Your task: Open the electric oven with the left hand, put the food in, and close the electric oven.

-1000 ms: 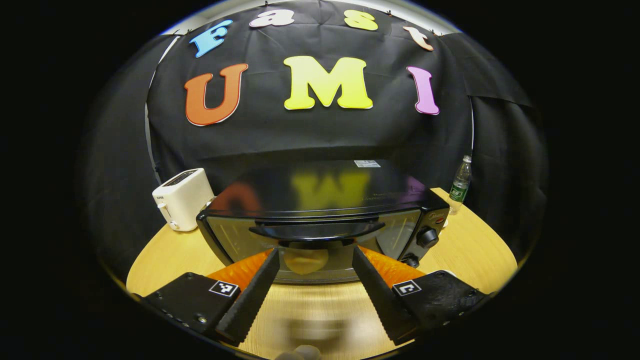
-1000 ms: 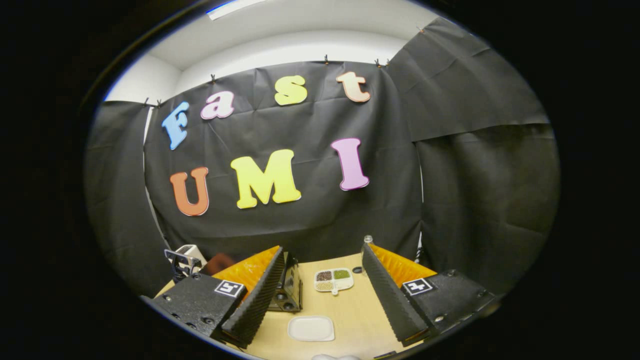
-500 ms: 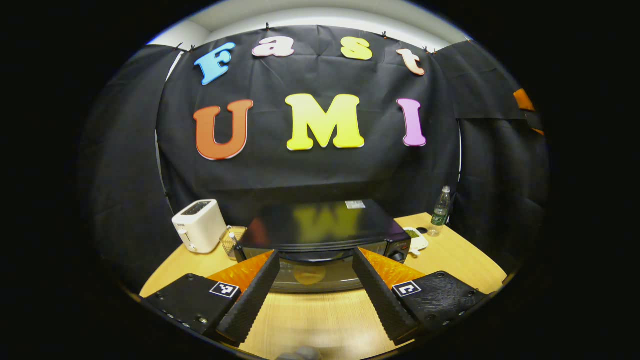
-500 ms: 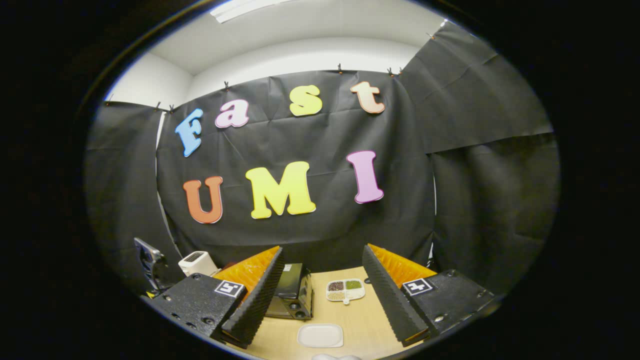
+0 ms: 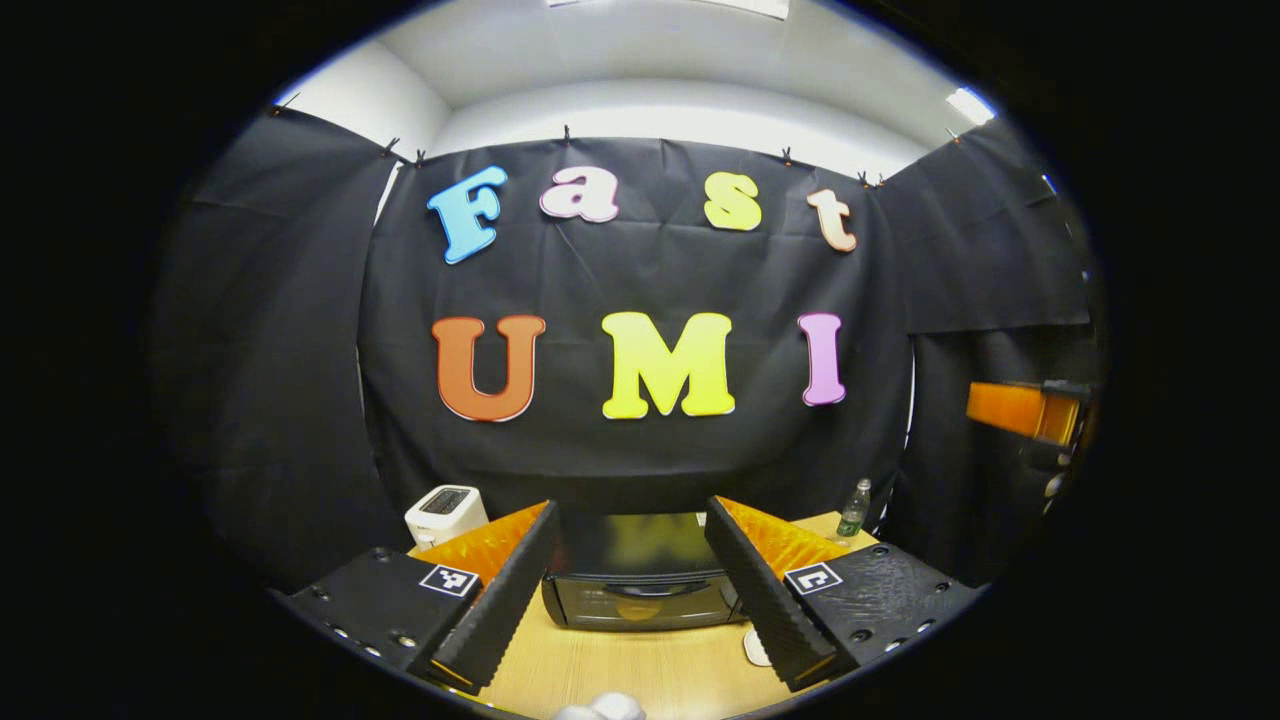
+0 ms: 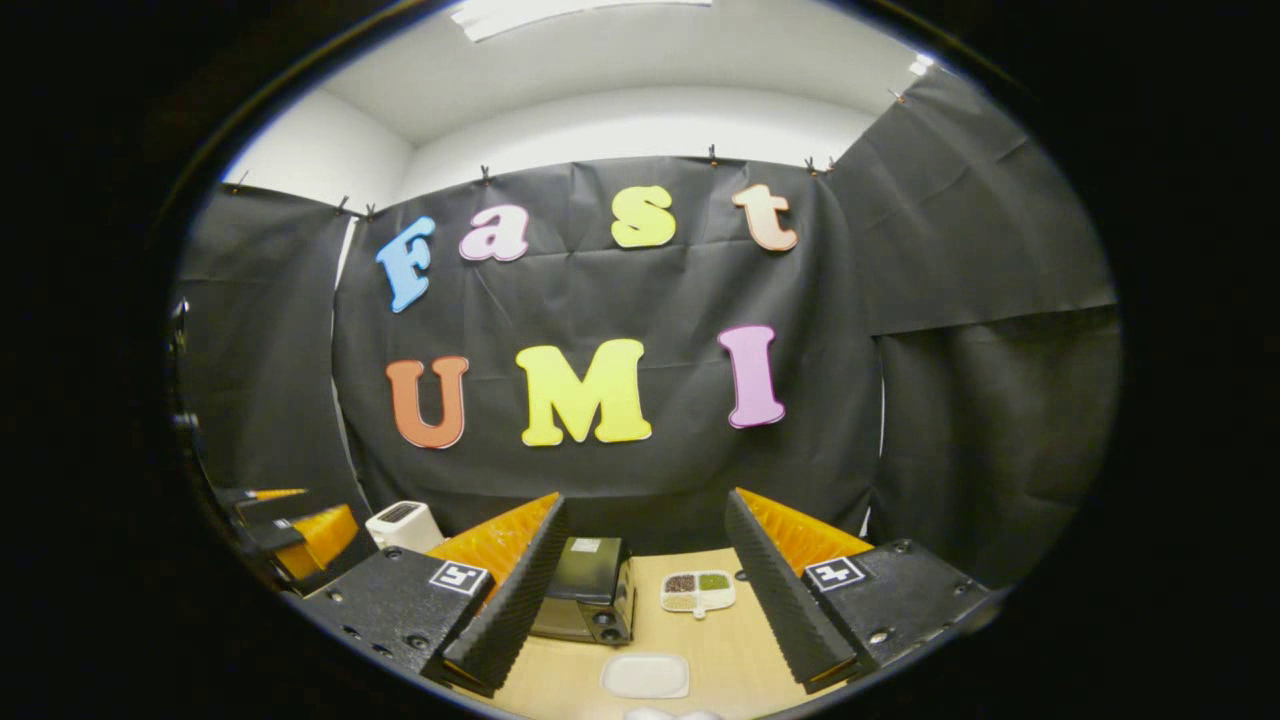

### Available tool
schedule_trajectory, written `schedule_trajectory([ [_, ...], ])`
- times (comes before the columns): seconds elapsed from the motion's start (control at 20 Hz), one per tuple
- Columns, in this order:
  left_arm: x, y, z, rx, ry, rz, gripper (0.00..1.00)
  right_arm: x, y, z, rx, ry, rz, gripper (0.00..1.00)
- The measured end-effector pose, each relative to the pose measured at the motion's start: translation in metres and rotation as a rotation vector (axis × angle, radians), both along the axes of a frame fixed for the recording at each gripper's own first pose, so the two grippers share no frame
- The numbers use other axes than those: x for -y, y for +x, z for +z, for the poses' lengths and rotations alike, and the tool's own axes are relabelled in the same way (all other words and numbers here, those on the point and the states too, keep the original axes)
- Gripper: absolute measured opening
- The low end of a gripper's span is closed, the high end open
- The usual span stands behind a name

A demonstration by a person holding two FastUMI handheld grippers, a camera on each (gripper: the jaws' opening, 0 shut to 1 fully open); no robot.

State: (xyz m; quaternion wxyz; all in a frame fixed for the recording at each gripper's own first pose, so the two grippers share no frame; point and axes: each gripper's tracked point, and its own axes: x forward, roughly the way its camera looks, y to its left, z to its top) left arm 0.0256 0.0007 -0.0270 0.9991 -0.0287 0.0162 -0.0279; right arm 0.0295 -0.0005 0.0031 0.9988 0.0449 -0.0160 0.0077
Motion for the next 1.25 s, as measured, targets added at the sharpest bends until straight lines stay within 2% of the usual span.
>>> schedule_trajectory([
  [0.2, -0.009, -0.016, 0.037, 0.065, -0.004, 0.008, 0.96, -0.008, -0.002, -0.008, -0.033, -0.014, 0.003, 0.96],
  [0.3, -0.007, -0.020, 0.040, 0.069, -0.015, 0.001, 0.95, -0.008, -0.004, -0.006, -0.035, -0.022, 0.000, 1.00],
  [0.4, -0.010, -0.020, 0.037, 0.057, -0.026, 0.005, 0.95, -0.010, -0.005, -0.006, -0.032, -0.029, 0.002, 0.96],
  [0.5, -0.014, -0.017, 0.037, 0.056, -0.023, 0.012, 0.95, -0.011, -0.005, -0.004, -0.031, -0.031, 0.001, 1.00],
  [0.7, -0.012, -0.015, 0.038, 0.060, -0.030, 0.012, 0.95, -0.011, -0.007, -0.002, -0.030, -0.037, -0.001, 1.00],
  [0.75, -0.012, -0.013, 0.037, 0.058, -0.028, 0.013, 0.94, -0.010, -0.007, -0.002, -0.028, -0.040, -0.002, 0.96],
  [0.8, -0.012, -0.013, 0.038, 0.059, -0.028, 0.013, 0.94, -0.011, -0.007, -0.002, -0.029, -0.039, -0.002, 1.00],
  [1.0, -0.012, -0.013, 0.039, 0.055, -0.021, 0.010, 0.95, -0.010, -0.007, -0.001, -0.031, -0.033, -0.006, 1.00],
  [1.1, -0.008, -0.014, 0.041, 0.052, -0.020, 0.007, 0.95, -0.008, -0.008, 0.000, -0.030, -0.034, -0.007, 0.96],
  [1.15, -0.008, -0.014, 0.041, 0.055, -0.020, 0.008, 0.94, -0.008, -0.010, 0.000, -0.029, -0.032, -0.008, 1.00],
  [1.2, -0.008, -0.014, 0.041, 0.056, -0.017, 0.008, 0.95, -0.008, -0.008, 0.000, -0.028, -0.032, -0.007, 0.96],
  [1.25, -0.007, -0.014, 0.041, 0.055, -0.016, 0.007, 0.94, -0.008, -0.010, 0.001, -0.029, -0.032, -0.006, 1.00],
])
